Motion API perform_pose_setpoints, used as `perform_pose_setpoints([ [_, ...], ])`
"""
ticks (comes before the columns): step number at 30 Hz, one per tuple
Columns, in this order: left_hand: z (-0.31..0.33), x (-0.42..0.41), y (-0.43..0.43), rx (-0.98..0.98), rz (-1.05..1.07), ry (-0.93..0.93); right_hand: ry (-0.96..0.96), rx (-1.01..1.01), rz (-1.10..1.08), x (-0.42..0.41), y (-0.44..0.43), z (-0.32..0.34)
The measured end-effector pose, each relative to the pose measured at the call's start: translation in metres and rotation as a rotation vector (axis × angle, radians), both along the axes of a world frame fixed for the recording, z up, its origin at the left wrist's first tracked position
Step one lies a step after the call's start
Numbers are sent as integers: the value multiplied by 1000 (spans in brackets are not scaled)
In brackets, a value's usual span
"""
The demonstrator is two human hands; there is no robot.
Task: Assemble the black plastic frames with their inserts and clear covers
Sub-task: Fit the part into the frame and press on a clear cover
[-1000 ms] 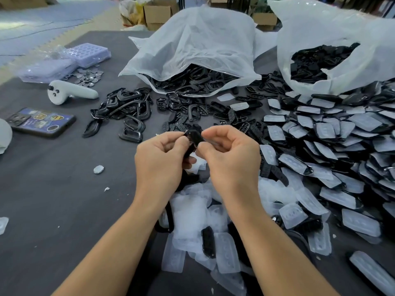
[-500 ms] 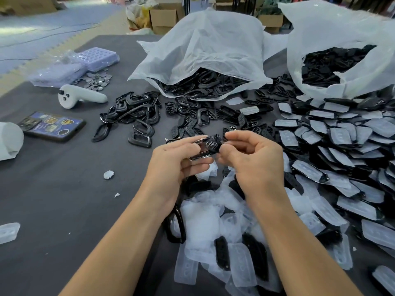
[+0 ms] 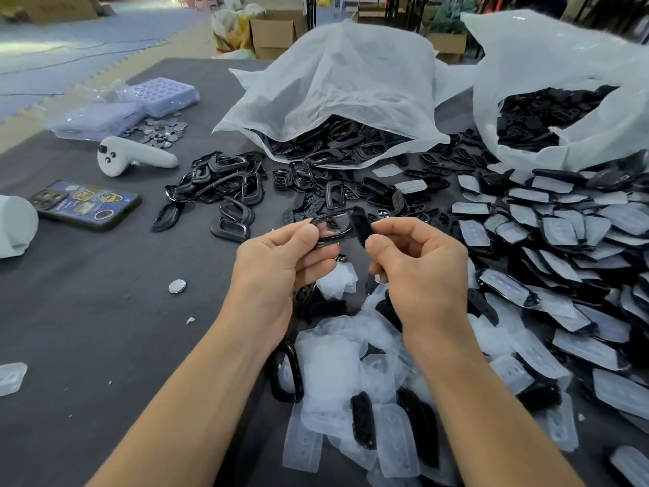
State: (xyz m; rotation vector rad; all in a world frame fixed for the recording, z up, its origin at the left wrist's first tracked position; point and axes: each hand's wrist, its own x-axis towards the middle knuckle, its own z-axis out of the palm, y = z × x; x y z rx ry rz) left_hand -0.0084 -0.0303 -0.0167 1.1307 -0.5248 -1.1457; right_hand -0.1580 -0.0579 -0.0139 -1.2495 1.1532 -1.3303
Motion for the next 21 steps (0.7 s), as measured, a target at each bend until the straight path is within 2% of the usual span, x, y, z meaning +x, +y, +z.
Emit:
perform_pose_setpoints([
  [7, 0, 3, -1, 19, 47, -97, 73, -47, -74, 0, -1, -2],
  [11, 2, 0, 0, 63, 18, -67, 147, -95, -118, -1, -2, -3],
  [18, 4, -1, 1, 67, -2, -56, 51, -29, -114, -3, -4, -3],
  [21, 1, 1, 1, 39, -13, -124, 135, -128, -126, -3, -2, 0],
])
